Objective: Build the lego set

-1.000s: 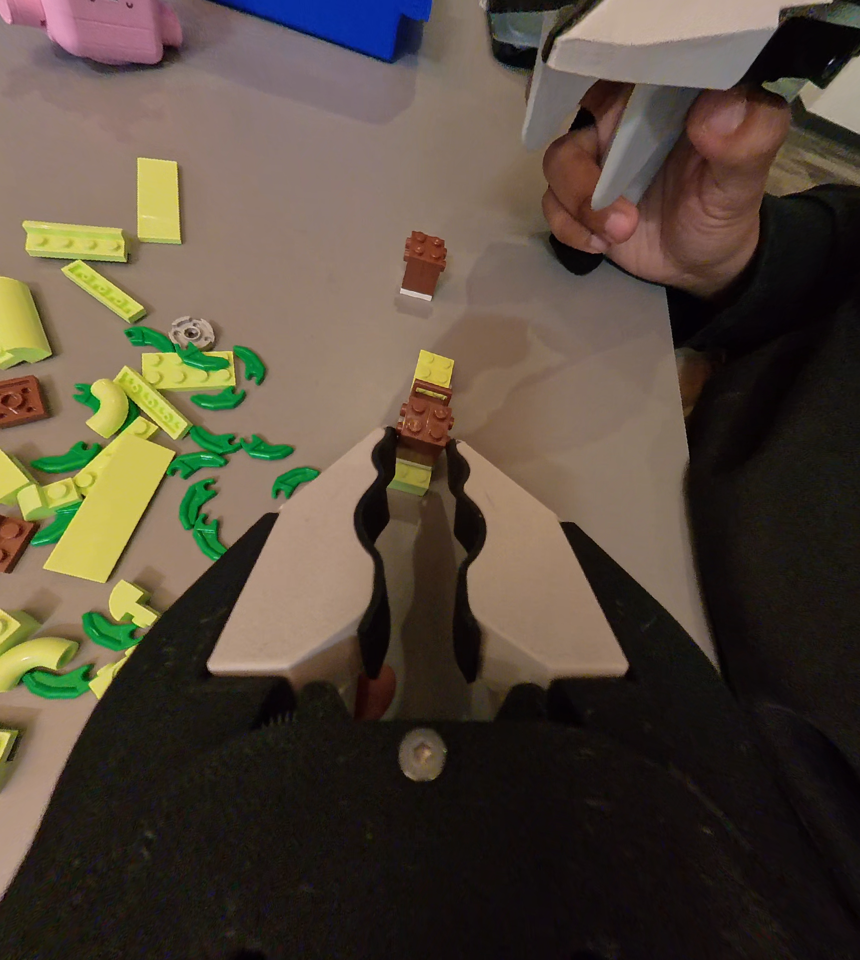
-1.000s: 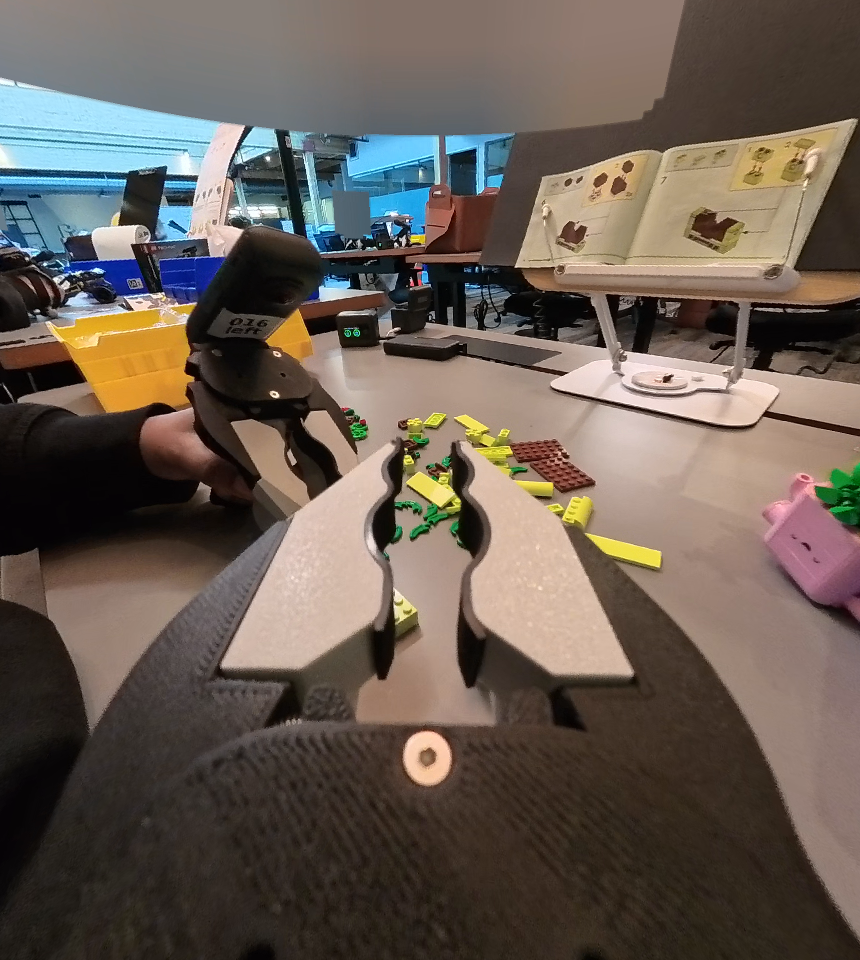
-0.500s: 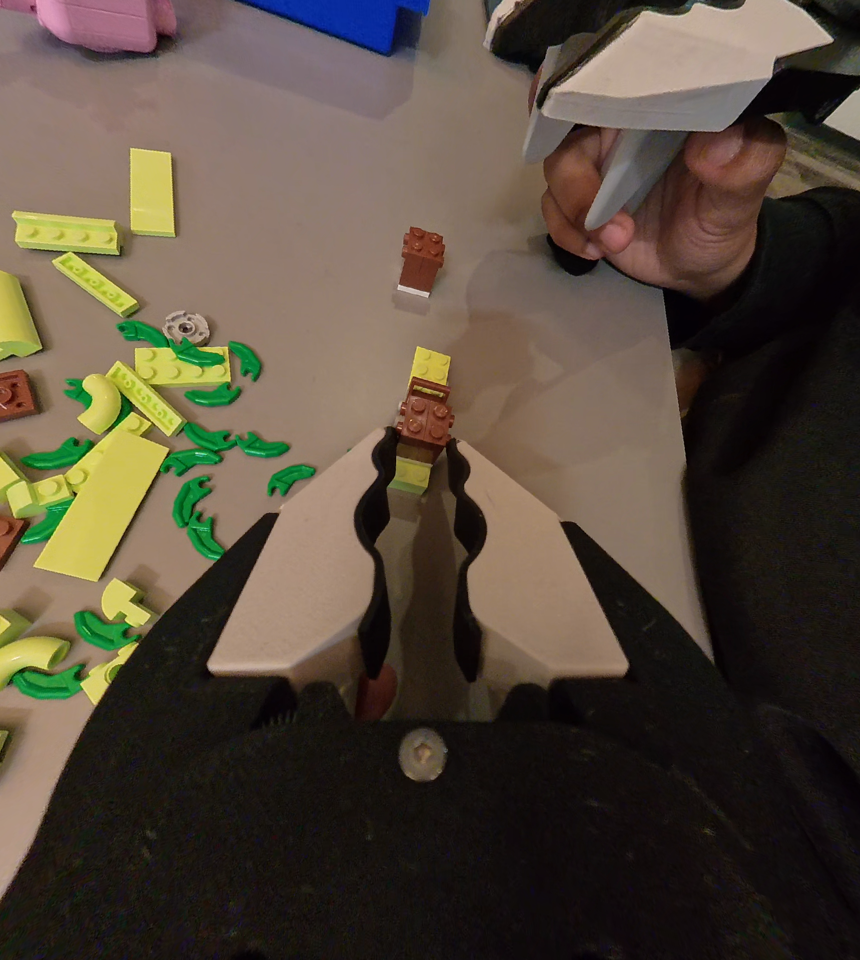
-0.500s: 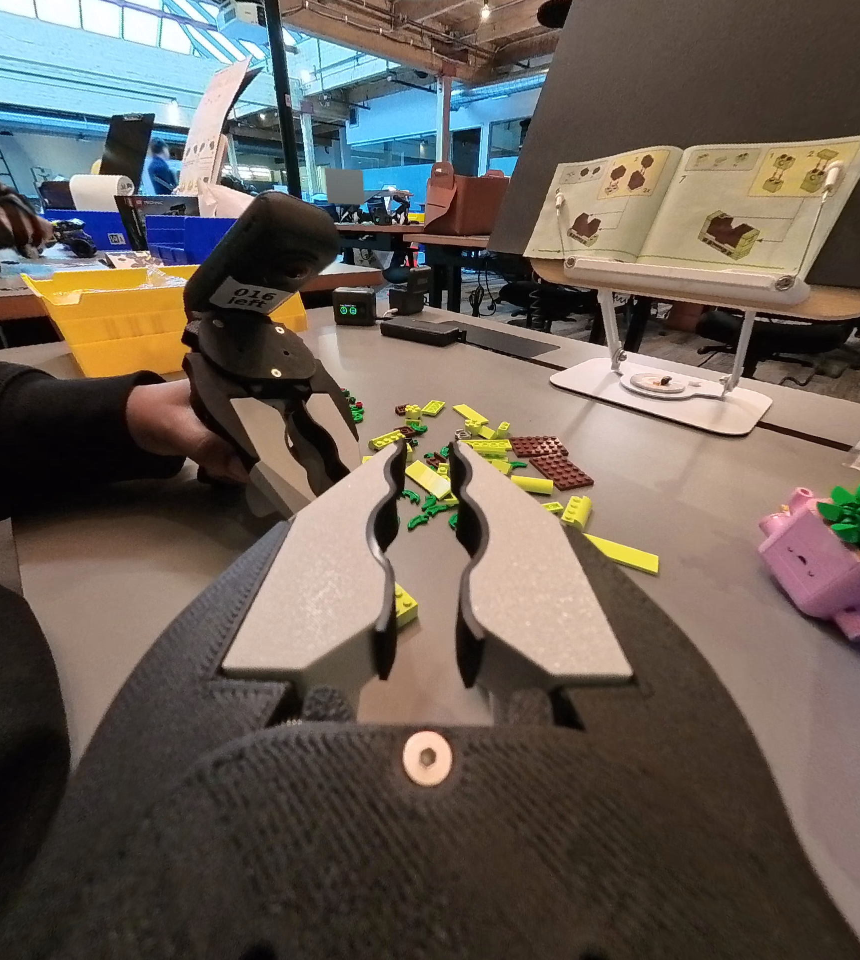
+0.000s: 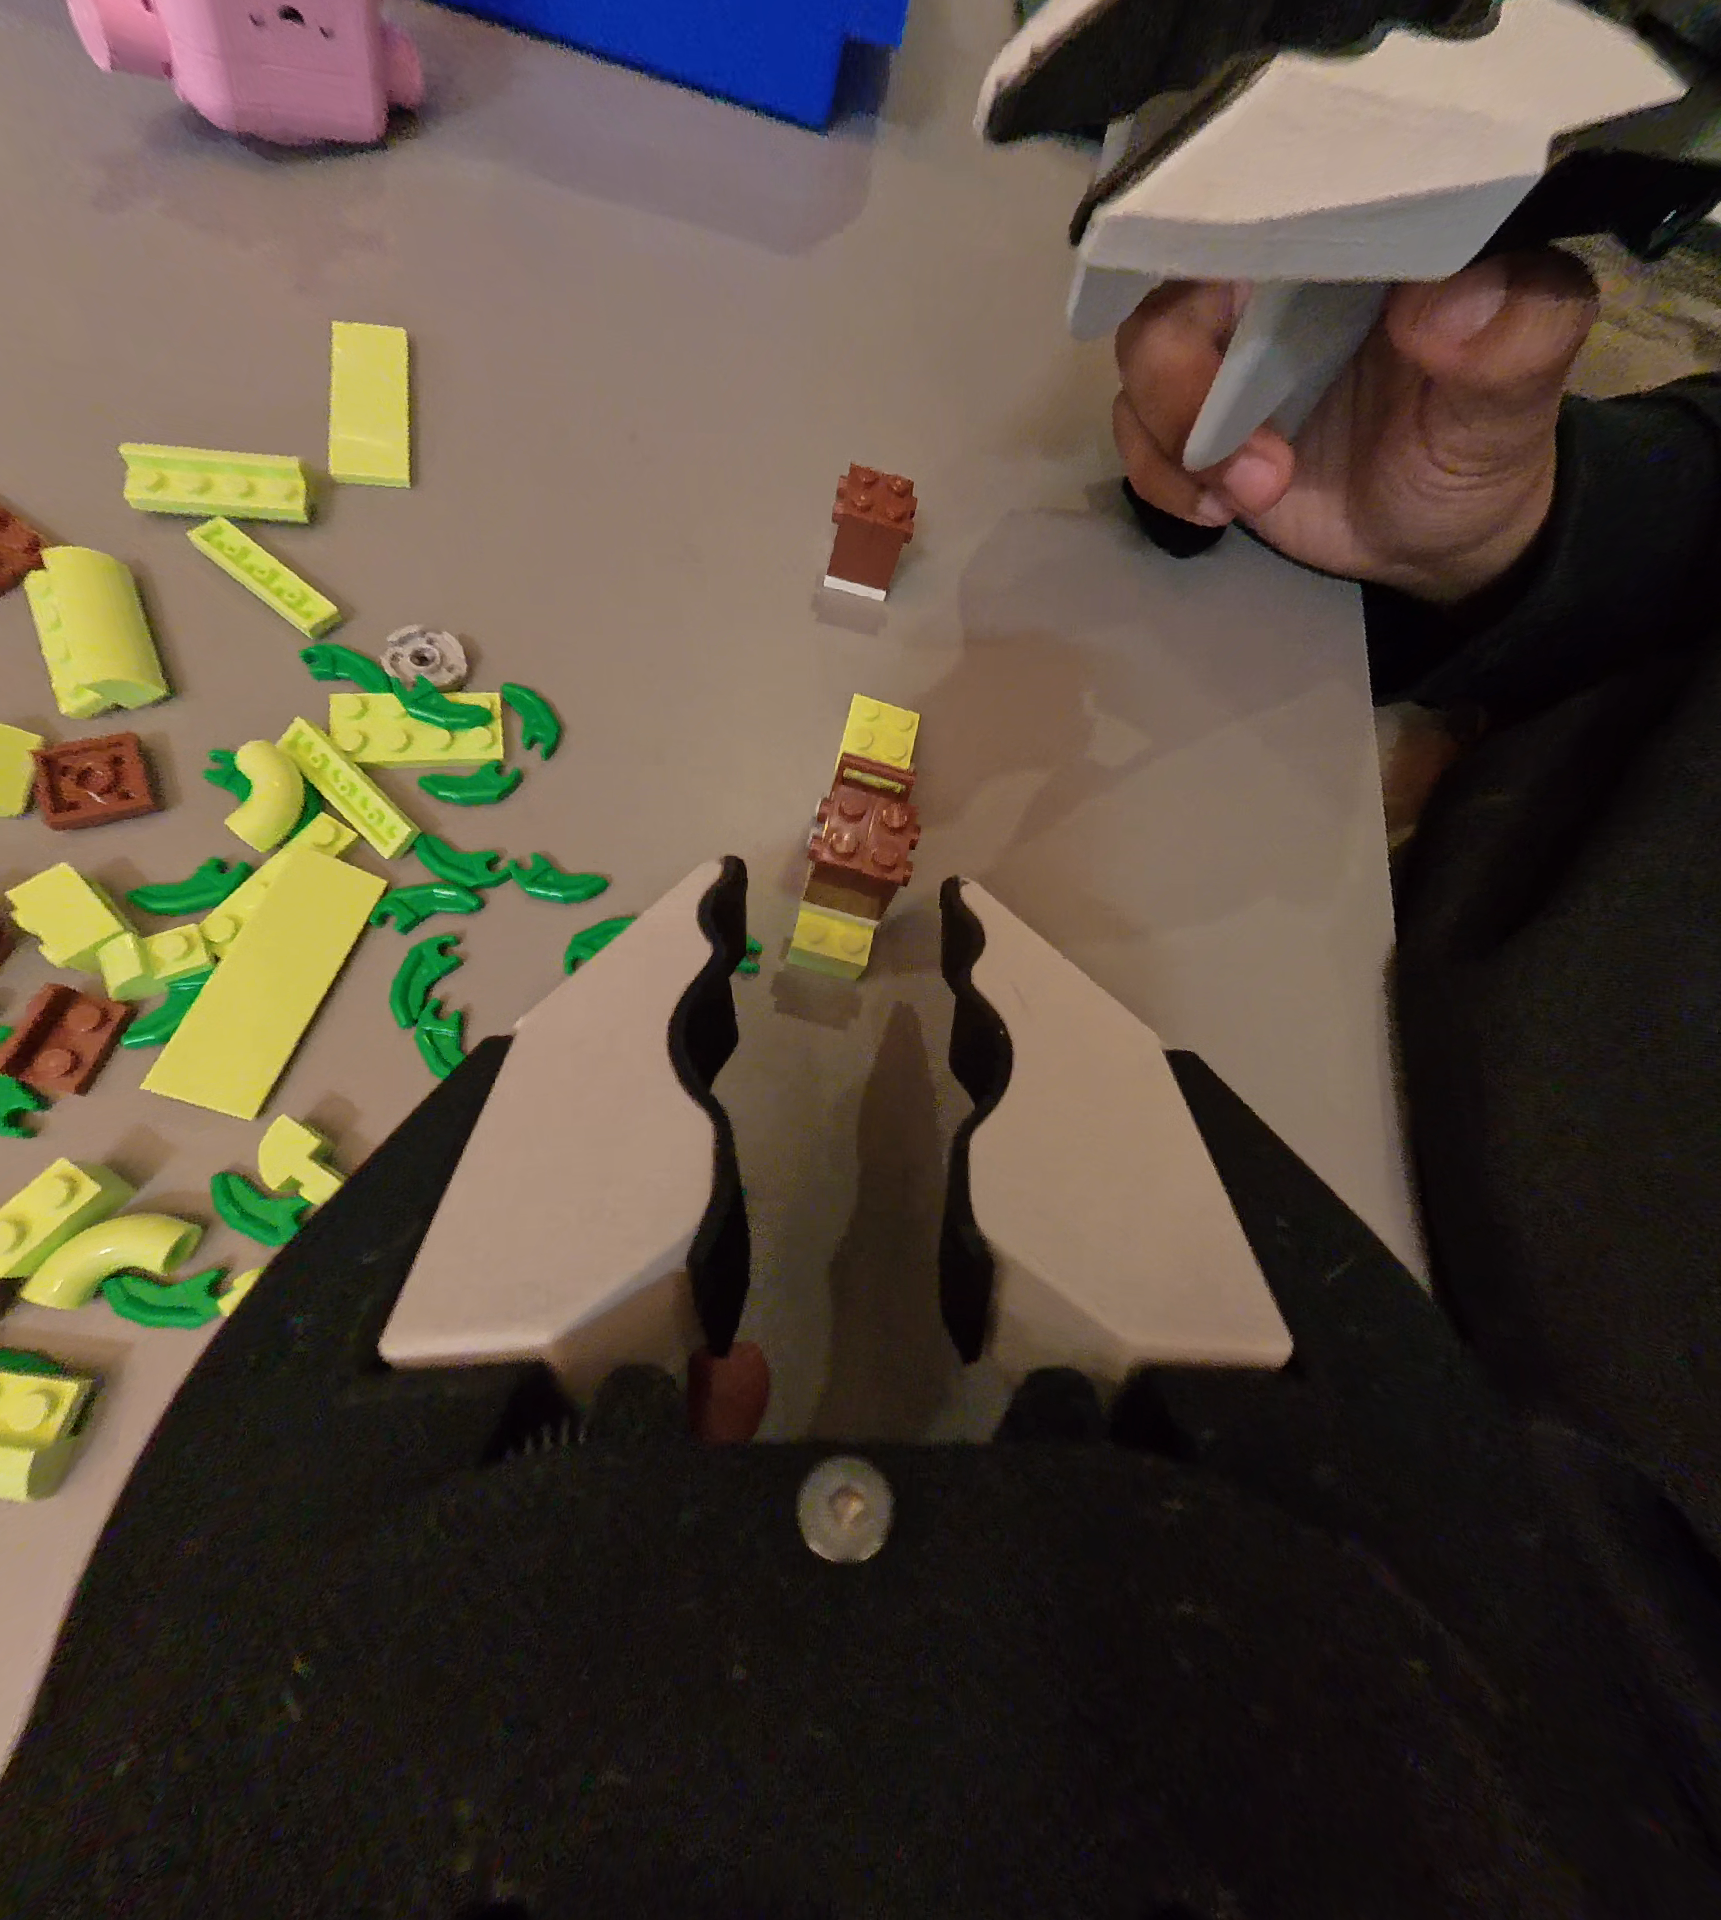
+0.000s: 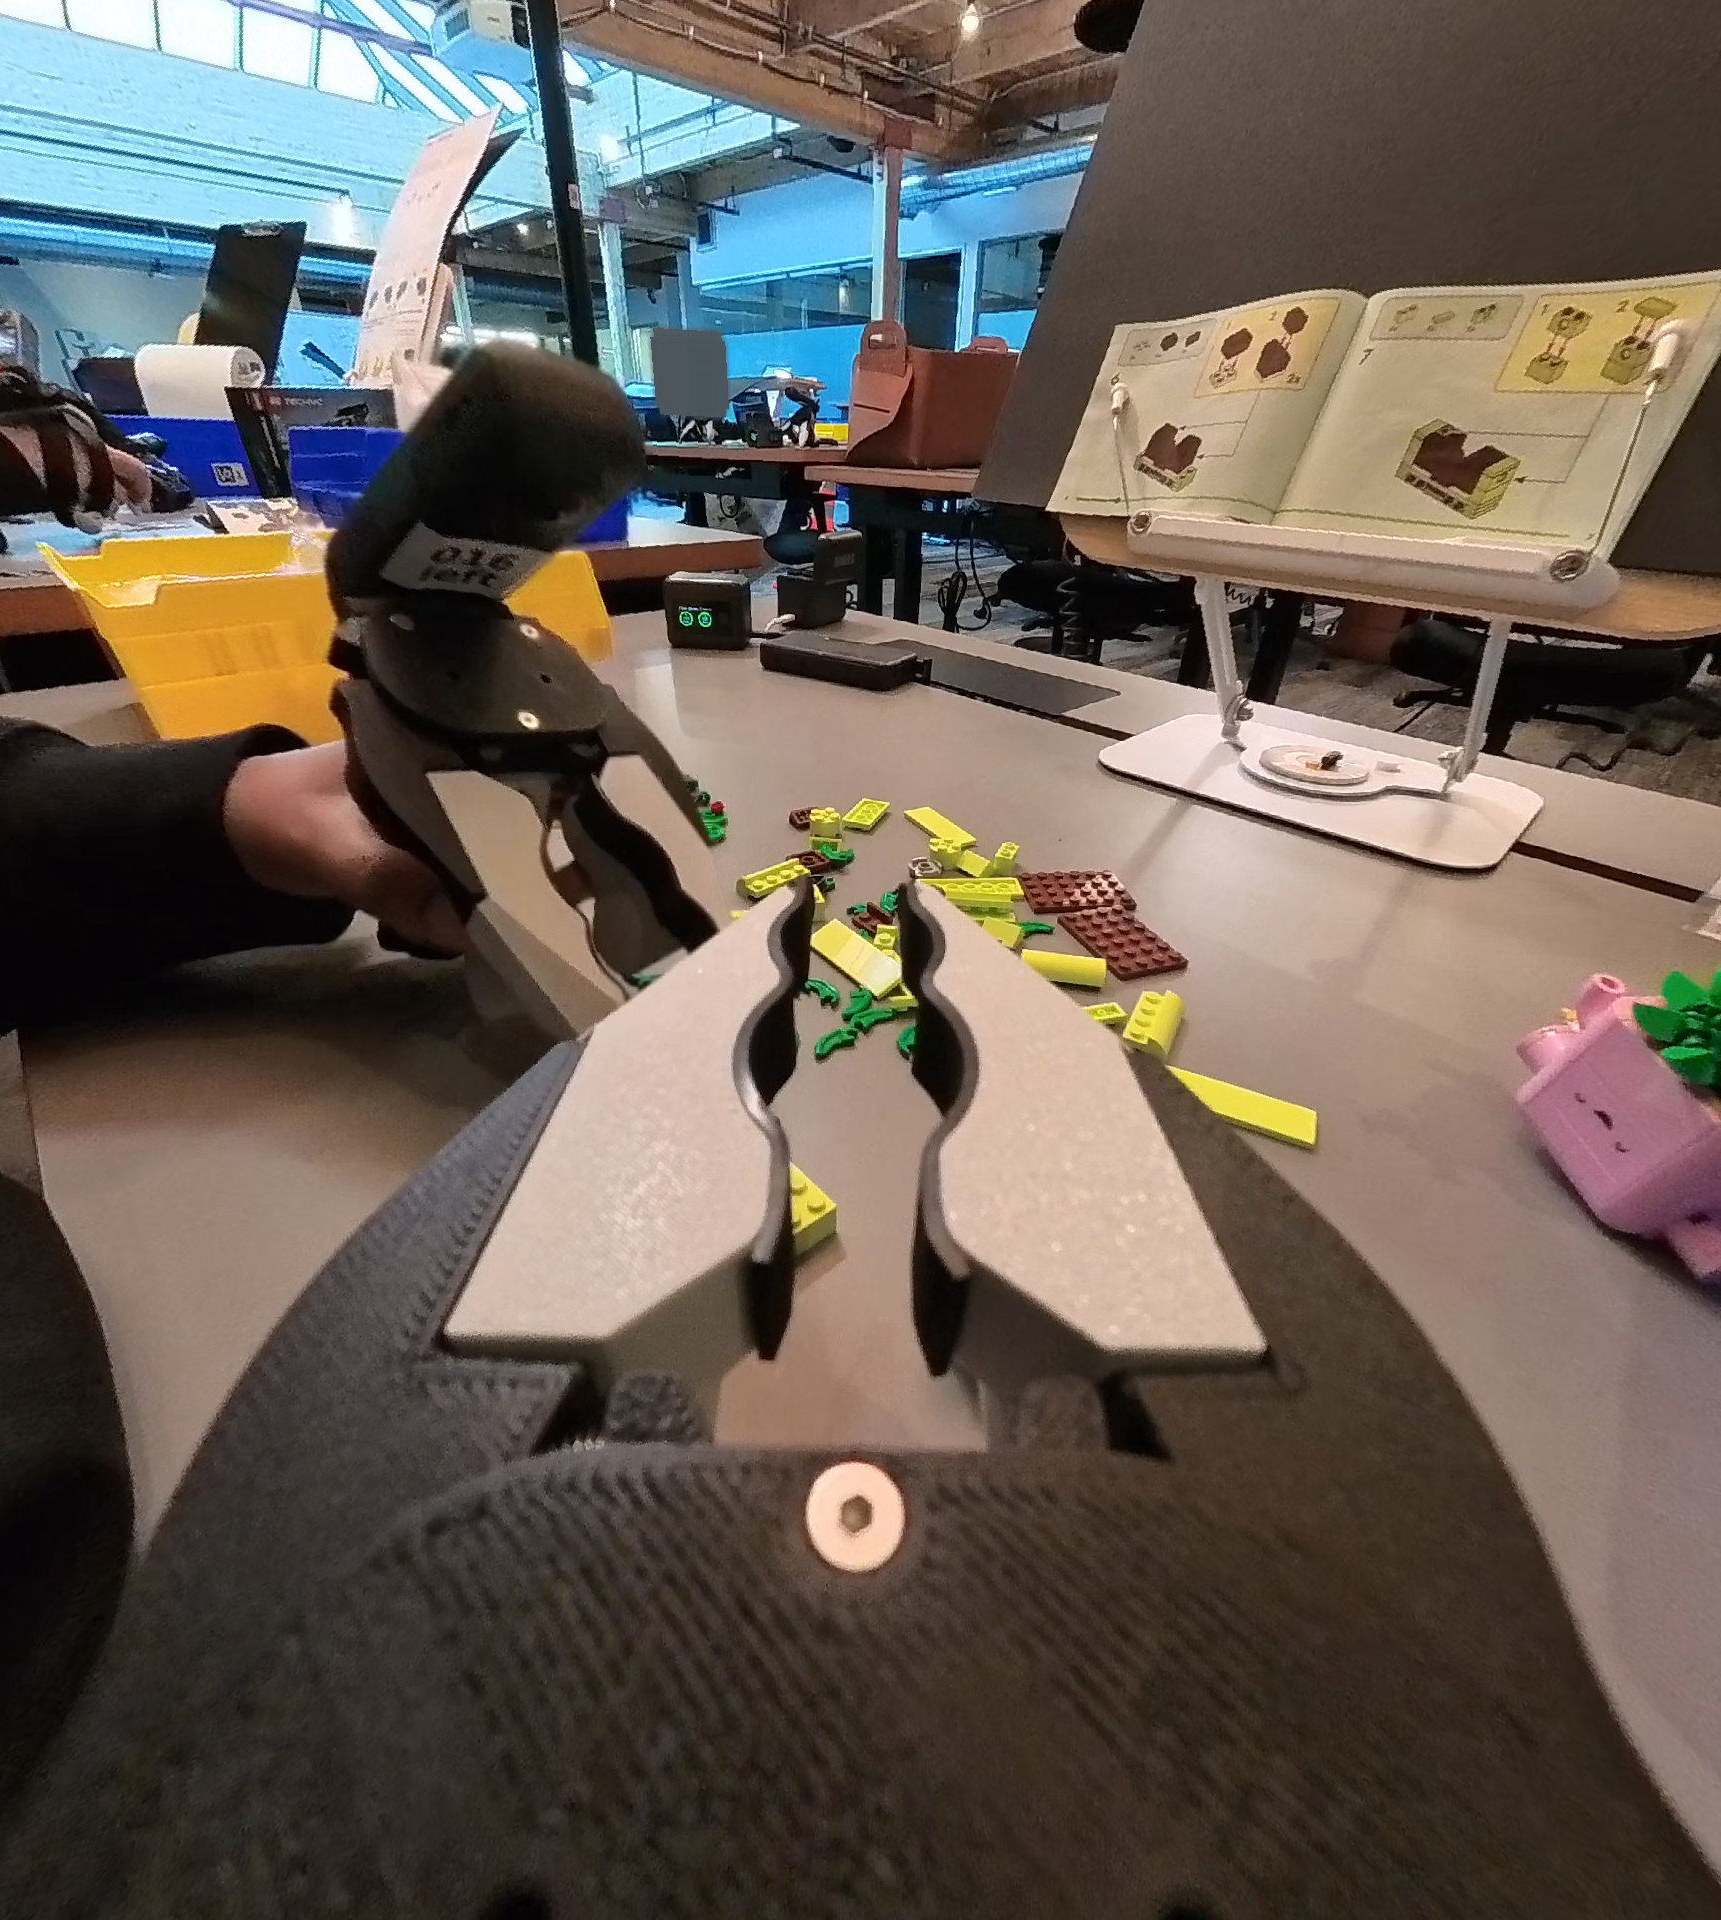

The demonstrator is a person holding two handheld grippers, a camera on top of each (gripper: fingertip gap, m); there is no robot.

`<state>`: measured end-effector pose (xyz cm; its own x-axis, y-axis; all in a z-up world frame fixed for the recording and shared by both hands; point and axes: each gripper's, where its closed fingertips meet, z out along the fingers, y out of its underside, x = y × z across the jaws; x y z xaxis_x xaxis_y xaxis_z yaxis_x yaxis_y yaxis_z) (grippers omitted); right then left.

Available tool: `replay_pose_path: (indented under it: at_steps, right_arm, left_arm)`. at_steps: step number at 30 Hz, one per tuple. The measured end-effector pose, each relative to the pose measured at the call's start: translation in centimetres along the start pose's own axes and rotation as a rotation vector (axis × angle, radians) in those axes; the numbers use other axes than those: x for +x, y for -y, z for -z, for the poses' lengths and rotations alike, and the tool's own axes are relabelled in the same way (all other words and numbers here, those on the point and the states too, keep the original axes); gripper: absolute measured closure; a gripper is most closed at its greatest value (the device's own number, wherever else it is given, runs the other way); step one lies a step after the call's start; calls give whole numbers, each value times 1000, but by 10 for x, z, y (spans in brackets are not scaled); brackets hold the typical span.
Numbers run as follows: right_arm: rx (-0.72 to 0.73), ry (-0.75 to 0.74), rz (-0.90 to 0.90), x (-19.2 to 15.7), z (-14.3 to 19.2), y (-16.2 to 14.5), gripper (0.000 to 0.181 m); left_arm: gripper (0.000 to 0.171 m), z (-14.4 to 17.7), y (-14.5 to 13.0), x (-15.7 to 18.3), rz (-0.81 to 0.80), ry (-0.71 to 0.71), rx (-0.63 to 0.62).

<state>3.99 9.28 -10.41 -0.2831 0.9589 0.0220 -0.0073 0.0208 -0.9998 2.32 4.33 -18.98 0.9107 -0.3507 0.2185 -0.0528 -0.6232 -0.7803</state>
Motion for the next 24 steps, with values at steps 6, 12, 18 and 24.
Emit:
replay_pose_path:
  at_steps: [6,12,18,24]
  right_arm:
    - [-1,1,-1,0,0,0,167]
    - [0,3,-2,0,0,0,167]
    - [0,3,-2,0,0,0,167]
    - [0,2,-1,0,0,0,167]
  left_arm:
    - [137,6,17,5,-38,34,27]
    - [158,0,13,4,-48,45,20]
    - [164,-1,12,7,-34,18,21]
    - [171,-1,12,10,14,-30,32]
